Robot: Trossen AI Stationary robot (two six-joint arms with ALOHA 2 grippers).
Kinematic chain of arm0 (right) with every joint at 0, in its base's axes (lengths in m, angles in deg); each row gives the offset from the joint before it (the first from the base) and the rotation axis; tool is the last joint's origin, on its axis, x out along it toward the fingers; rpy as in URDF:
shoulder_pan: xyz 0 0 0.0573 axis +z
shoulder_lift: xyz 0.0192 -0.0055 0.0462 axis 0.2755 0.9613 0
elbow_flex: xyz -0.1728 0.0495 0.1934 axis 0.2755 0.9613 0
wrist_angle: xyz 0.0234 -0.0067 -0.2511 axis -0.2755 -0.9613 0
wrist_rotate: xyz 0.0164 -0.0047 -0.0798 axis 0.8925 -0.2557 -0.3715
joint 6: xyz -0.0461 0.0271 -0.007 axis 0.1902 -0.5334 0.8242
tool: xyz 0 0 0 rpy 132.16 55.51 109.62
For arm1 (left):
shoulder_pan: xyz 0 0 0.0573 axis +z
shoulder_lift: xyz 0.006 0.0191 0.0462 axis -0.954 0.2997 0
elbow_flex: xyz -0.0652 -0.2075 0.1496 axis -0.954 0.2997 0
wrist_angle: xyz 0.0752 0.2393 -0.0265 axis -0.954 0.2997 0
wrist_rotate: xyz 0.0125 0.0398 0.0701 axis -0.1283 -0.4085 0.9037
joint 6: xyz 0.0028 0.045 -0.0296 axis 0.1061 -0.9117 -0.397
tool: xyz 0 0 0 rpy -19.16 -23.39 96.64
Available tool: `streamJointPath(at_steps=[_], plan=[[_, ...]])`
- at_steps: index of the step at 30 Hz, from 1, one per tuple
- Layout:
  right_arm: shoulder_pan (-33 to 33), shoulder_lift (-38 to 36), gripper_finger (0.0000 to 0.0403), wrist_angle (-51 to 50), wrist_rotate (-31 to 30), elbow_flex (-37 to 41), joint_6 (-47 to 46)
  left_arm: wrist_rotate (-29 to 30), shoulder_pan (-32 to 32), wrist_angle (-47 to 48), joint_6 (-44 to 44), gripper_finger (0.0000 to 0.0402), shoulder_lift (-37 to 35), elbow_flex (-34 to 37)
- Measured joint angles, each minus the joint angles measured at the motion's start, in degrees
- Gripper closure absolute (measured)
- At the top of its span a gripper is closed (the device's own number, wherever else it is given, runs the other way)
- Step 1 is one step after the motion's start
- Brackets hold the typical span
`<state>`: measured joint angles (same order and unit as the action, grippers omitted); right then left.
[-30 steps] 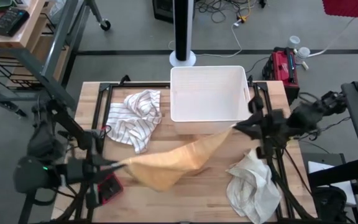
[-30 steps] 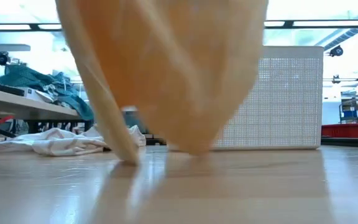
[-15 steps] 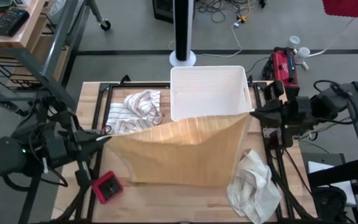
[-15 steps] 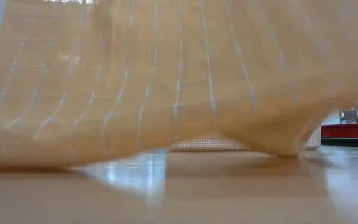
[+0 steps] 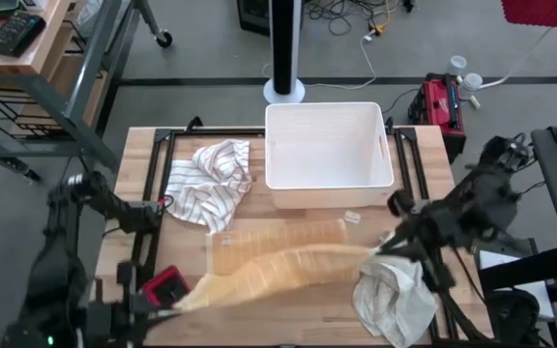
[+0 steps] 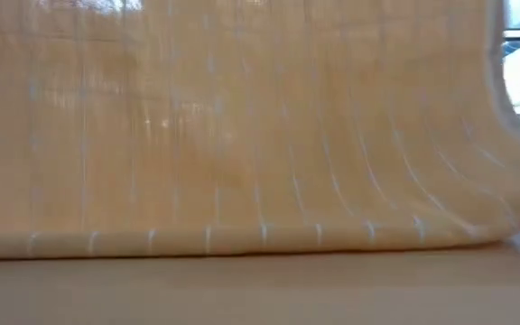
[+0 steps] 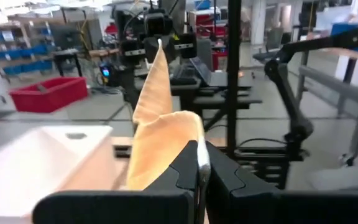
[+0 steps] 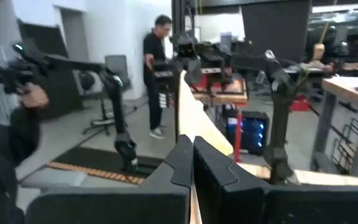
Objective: Fold towel
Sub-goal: Fold the yellow towel
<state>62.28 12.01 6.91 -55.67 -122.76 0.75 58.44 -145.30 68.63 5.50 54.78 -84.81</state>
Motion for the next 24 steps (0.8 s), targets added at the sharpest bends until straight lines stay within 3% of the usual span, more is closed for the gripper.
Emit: streamJointPath(at_steps=[8, 14, 20, 24], plan=[[10.42, 6.87, 0.0403, 0.44, -15.02, -4.12, 4.54, 6.77, -0.46, -15.42, -12.73, 0.0401, 8.54, -5.22], [17.77, 10.31, 0.0403, 1.46, -22.63, -9.66, 10.79, 9.62, -1.73, -16.28, -17.89, 0.0401, 13.31, -14.86], [22.0, 13.64, 0.0403, 1.55, -31.66, -16.15, 18.71, 9.72, -1.5, -16.42, -32.75, 0.0401, 18.44, -28.3], [22.08, 13.54, 0.0403, 1.41, -37.64, -18.07, 23.35, 9.63, -1.04, -15.99, -42.91, 0.0401, 19.28, -33.48]])
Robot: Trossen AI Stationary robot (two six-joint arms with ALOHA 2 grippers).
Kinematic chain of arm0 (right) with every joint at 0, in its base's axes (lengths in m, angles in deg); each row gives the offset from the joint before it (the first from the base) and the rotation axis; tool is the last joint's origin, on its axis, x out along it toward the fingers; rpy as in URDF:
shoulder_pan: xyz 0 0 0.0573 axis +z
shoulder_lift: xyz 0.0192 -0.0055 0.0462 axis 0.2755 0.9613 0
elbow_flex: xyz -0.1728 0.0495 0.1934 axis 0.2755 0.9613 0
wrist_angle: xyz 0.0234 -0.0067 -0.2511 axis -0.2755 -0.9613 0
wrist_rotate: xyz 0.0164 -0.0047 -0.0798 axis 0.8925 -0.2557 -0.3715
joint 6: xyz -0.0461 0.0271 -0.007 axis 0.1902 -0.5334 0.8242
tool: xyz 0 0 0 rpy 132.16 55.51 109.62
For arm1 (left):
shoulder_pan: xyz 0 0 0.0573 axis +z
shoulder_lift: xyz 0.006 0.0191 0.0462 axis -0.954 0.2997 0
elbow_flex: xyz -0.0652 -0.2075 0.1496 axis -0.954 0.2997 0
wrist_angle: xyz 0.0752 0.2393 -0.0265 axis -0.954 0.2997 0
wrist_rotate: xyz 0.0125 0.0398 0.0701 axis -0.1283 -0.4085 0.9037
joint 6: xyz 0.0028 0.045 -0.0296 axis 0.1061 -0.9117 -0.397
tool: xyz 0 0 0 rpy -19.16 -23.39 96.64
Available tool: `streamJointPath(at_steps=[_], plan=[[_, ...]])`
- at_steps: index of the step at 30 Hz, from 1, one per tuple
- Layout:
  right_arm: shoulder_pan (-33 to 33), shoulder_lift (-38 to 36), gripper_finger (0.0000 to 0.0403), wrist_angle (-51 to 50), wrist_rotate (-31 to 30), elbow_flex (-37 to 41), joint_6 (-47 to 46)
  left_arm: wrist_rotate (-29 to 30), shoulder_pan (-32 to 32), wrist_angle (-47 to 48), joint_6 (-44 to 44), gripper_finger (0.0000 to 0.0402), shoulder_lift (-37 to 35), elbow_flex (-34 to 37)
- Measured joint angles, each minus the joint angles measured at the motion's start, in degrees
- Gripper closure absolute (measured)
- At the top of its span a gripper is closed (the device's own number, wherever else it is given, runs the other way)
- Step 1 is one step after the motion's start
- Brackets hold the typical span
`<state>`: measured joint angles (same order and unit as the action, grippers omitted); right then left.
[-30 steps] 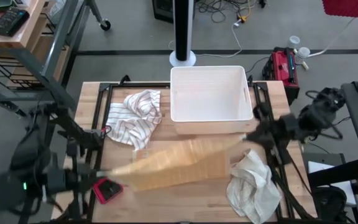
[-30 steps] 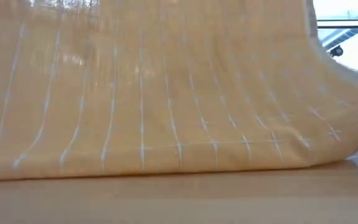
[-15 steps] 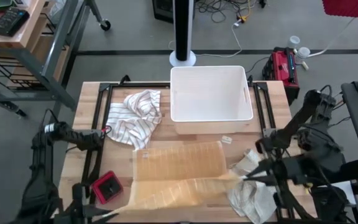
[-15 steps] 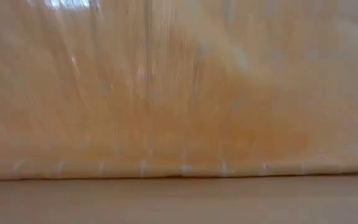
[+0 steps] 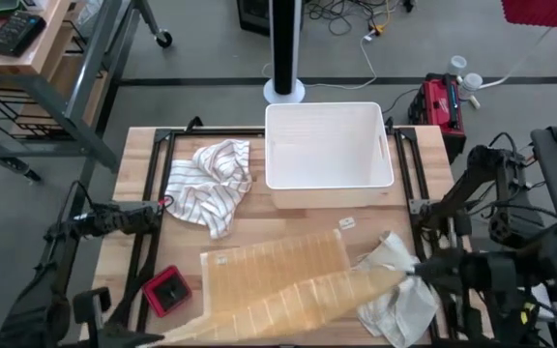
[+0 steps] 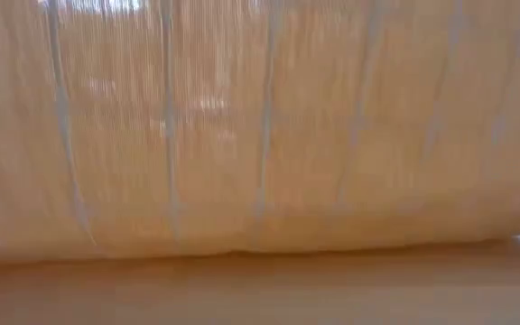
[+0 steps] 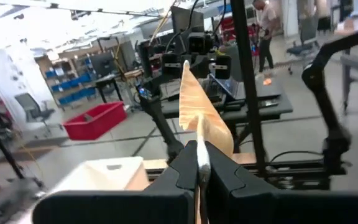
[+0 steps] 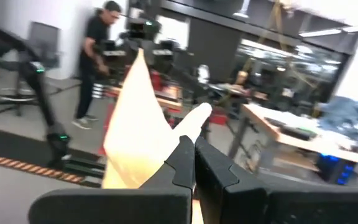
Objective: Fold towel
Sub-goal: Fold the yellow towel
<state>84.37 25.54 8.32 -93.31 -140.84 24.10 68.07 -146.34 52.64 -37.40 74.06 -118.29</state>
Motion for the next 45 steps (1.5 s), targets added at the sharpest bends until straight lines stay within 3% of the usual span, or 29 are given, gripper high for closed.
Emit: streamJointPath(at_steps=[7, 12, 19, 25, 28, 34, 38, 45], plan=[[-3.14, -4.28, 0.0403, 0.12, -1.14, -3.56, 8.84, 0.02, 3.4, 1.52, -11.62, 0.0402, -5.22, -1.4], [-6.46, -8.08, 0.0403, 0.24, -0.62, -6.95, 14.64, 0.01, 6.91, 11.89, -11.15, 0.0401, -11.15, -1.2], [-12.84, -10.04, 0.0403, 0.36, 6.32, -9.43, 19.92, -0.01, 15.8, 26.41, -8.72, 0.0401, -17.07, -1.15], [-15.93, -7.08, 0.0403, 9.29, 7.89, -11.43, 32.94, -0.04, 24.19, 23.47, -17.45, 0.0402, -19.59, -1.22], [-15.93, -6.34, 0.0403, 10.33, 7.88, -12.83, 34.77, 0.07, 26.16, 23.32, -19.47, 0.0401, -20.16, -1.24], [-15.7, -4.25, 0.0403, 10.06, 6.86, -13.1, 32.24, -0.38, 24.53, 23.05, -19.64, 0.0402, -19.32, -1.17], [-13.27, -2.15, 0.0403, 8.39, 3.05, -12.99, 27.03, 0.08, 19.17, 19.32, -18.98, 0.0402, -18.19, -1.22], [-4.88, 2.99, 0.0403, 6.86, 2.32, -13.03, 14.55, 0.01, 9.73, 7.77, -17.13, 0.0402, -12.79, -1.22]])
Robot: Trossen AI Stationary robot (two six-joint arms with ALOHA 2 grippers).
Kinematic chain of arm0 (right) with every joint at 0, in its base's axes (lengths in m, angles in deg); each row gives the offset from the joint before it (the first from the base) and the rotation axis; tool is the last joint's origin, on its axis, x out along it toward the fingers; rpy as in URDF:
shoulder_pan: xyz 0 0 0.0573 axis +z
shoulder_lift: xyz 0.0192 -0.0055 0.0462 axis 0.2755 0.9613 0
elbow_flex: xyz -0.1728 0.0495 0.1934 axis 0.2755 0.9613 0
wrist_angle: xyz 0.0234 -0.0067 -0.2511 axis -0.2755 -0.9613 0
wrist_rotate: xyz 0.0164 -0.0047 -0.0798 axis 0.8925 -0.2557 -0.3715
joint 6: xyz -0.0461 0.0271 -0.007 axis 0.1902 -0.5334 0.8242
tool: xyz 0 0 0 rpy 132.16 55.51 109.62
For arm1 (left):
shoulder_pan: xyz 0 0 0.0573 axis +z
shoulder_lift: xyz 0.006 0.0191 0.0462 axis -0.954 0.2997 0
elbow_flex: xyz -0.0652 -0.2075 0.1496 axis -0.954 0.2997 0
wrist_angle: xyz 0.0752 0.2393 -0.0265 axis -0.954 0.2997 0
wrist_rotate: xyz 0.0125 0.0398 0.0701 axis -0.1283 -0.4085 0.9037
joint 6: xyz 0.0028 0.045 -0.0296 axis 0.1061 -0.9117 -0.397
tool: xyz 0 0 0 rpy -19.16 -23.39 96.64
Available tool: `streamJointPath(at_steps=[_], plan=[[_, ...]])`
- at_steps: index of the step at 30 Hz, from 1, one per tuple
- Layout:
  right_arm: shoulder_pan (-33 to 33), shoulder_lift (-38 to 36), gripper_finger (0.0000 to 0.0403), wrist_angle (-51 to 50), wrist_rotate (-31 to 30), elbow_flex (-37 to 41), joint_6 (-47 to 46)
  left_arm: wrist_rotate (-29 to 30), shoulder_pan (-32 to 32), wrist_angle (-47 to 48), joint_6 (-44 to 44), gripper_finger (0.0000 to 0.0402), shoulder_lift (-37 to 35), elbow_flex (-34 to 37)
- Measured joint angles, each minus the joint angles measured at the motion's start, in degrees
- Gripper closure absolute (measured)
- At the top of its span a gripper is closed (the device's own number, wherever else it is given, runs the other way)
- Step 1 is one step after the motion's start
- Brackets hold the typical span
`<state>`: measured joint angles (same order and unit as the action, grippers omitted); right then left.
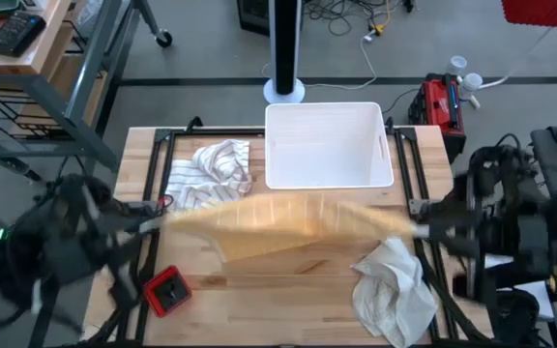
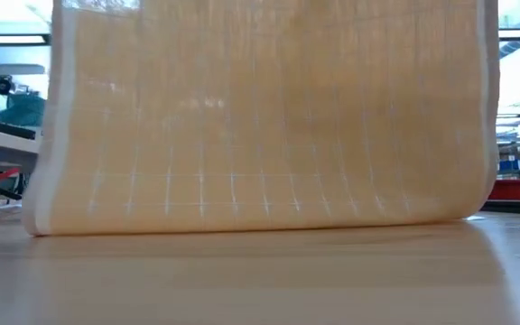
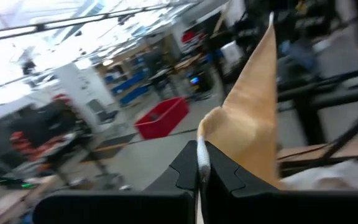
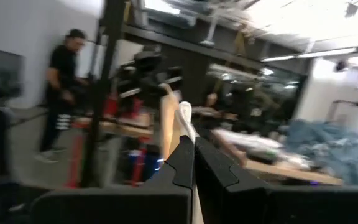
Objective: Fold towel
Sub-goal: Fold the yellow towel
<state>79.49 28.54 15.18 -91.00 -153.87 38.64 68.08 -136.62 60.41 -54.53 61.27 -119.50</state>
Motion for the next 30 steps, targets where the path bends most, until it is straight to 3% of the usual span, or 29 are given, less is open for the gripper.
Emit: streamJointPath(at_steps=[4, 12, 19, 30], plan=[[4.47, 4.79, 0.0403, 1.11, -5.36, -0.02, -4.61, -0.06, -4.6, -1.2, 6.26, 0.0402, 4.61, 0.04], [12.28, 16.99, 0.0403, 3.05, -13.16, -8.42, -7.45, -0.07, -9.02, -16.76, 7.66, 0.0402, 13.96, 0.04], [15.91, 27.72, 0.0403, 3.41, -26.05, -15.05, -9.79, 0.04, -9.74, -17.38, 12.62, 0.0401, 22.06, 0.11], [16.73, 29.07, 0.0403, -5.91, -26.55, -10.67, -38.16, -0.03, -10.07, -17.26, 21.04, 0.0401, 31.1, 0.45]])
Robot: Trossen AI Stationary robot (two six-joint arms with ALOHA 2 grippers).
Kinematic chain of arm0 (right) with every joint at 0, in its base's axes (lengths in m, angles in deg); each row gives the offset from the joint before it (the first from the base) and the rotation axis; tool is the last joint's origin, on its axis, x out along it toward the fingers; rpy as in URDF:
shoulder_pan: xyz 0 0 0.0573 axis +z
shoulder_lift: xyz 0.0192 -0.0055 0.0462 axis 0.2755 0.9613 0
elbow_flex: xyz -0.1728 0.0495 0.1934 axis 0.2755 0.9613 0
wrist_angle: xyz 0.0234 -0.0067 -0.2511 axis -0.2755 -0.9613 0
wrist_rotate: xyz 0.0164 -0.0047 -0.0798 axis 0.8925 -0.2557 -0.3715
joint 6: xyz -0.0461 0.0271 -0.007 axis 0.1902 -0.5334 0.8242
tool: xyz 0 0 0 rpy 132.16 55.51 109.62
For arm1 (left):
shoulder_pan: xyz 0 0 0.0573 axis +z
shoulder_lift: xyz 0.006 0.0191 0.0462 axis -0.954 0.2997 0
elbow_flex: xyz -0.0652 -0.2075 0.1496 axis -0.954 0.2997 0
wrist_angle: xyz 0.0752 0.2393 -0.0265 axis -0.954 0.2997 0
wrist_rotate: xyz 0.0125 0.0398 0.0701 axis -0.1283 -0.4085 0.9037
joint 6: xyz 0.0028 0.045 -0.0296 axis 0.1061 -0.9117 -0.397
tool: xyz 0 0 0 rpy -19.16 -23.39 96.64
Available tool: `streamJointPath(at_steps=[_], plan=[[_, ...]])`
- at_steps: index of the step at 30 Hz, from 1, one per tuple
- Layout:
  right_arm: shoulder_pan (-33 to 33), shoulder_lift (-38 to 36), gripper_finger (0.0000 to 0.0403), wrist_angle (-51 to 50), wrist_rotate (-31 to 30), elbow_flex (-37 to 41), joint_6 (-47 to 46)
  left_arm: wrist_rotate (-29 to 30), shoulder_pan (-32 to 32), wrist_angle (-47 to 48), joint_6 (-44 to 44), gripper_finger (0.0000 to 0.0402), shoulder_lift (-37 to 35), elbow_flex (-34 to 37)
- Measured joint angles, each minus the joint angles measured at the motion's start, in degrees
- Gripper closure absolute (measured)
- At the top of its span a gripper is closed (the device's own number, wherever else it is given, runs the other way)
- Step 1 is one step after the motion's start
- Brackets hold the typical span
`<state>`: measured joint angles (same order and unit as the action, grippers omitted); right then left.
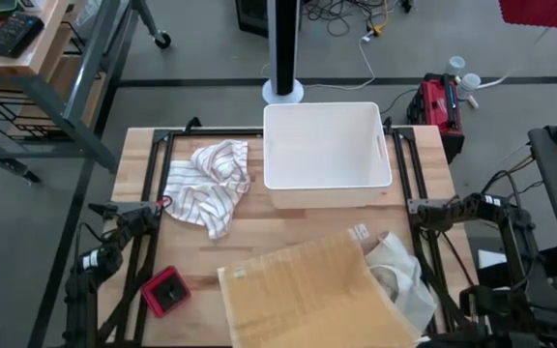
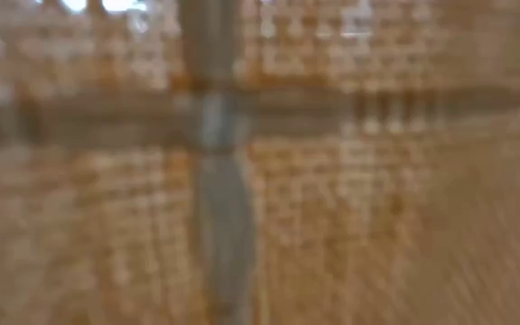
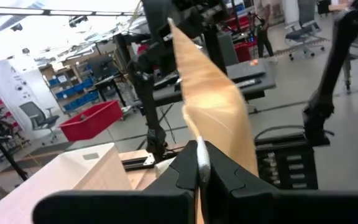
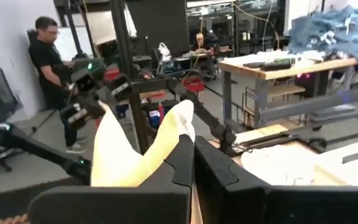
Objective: Fold towel
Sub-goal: Fold the yellow towel
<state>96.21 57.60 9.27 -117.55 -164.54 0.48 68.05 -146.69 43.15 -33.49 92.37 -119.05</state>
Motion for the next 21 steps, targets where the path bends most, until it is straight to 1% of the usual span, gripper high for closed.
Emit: streamJointPath(at_steps=[2, 4, 11, 14, 18, 19, 21], plan=[[-0.01, -0.22, 0.0403, -1.48, -1.02, 0.43, -5.0, 0.0, -0.07, 0.08, -0.5, 0.0401, 0.58, 0.08], [-0.21, -0.24, 0.0403, -1.77, -1.38, 0.6, -7.47, -0.02, 0.06, 0.29, -0.52, 0.0402, 0.66, 0.1], [-1.16, -0.24, 0.0403, -1.43, -0.8, 0.92, -9.04, 0.02, 1.16, 0.97, -0.54, 0.0401, 0.22, 0.1], [-1.49, -0.24, 0.0403, -0.67, 0.41, 1.03, -9.95, 0.01, 1.23, 1.04, -0.6, 0.0402, -0.37, 0.1], [-2.56, -0.24, 0.0403, -0.68, 1.09, 1.14, -9.99, 0.0, 1.82, 3.05, -0.94, 0.0401, -0.5, 0.08], [-3.08, -0.35, 0.0403, -3.96, 5.07, 1.59, -9.08, -0.02, 2.12, 3.57, -1.11, 0.0402, -0.52, 0.1], [-4.32, 0.14, 0.0403, -6.65, 7.62, 2.24, -8.92, -0.15, 2.86, 4.04, -1.87, 0.0402, -0.87, 0.12]])
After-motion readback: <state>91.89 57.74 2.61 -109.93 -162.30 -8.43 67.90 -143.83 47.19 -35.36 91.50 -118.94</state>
